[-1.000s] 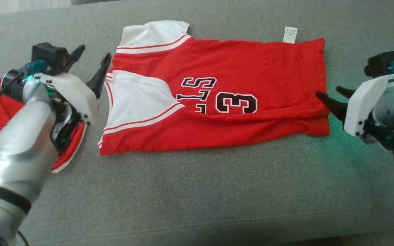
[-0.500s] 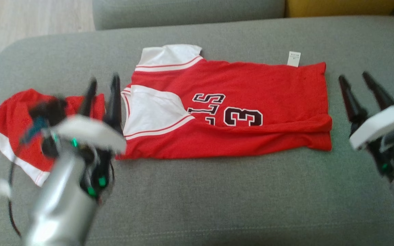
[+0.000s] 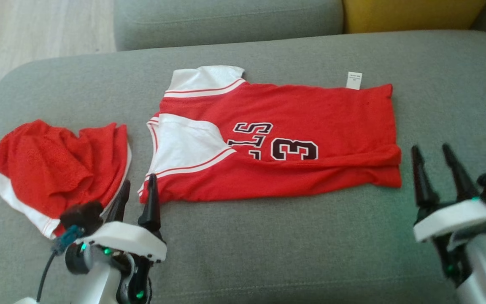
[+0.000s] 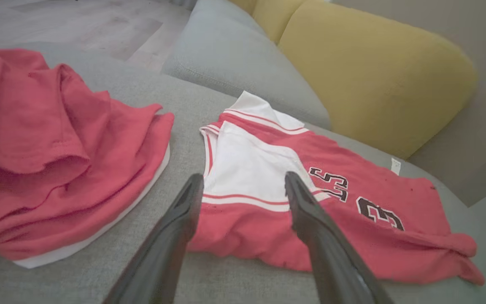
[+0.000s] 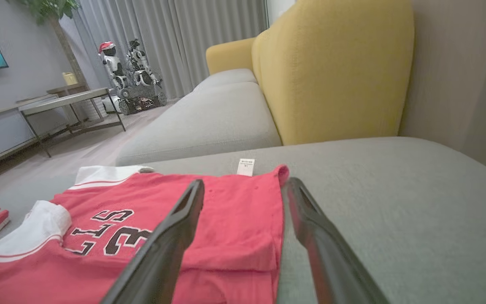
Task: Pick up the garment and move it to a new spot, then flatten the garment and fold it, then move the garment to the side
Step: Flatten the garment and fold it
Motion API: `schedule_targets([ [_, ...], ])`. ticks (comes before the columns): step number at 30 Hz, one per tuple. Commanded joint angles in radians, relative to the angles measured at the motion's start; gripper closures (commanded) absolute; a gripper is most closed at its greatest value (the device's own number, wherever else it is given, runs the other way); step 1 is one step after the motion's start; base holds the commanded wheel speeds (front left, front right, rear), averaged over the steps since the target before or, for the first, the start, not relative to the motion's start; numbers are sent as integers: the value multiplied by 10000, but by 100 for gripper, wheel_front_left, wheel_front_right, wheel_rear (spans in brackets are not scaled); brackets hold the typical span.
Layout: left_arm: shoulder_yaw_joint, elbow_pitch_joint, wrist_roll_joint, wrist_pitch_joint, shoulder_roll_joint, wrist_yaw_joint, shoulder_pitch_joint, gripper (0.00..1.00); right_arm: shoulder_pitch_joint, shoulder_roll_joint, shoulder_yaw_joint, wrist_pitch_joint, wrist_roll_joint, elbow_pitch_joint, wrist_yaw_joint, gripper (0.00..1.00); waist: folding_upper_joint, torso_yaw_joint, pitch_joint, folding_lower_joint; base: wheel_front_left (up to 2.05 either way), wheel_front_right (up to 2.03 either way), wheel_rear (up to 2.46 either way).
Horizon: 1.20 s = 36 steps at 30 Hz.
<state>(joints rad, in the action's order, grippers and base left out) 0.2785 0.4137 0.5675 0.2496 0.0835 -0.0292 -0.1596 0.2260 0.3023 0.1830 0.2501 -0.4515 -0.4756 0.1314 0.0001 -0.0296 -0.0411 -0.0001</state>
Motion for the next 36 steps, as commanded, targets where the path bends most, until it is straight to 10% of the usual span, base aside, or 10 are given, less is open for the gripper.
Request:
schedule_targets([
  [1,-402,-226,-108,121,55,-3,-391,0,157,14,72,114,139,395,-7,0,-1,-62,-43,1,0,0,0],
  [29,-483,5442,-1027,-212,202,-467,-2603,0,-735,-1400,-926,-646,1915,2196,-7,0,-1,-1158,-548,1,0,0,0],
  [31,-379,5622,-1013,-252,151,-263,-2728,100,-759,-1450,-1055,-832,1956,2090,-7,0,-1,-1126,-575,1,0,0,0],
  [36,-328,5340,-1027,30,49,50,-3074,100,-581,-1804,-1565,-1486,1767,1592,-7,0,-1,-786,-724,1,0,0,0],
])
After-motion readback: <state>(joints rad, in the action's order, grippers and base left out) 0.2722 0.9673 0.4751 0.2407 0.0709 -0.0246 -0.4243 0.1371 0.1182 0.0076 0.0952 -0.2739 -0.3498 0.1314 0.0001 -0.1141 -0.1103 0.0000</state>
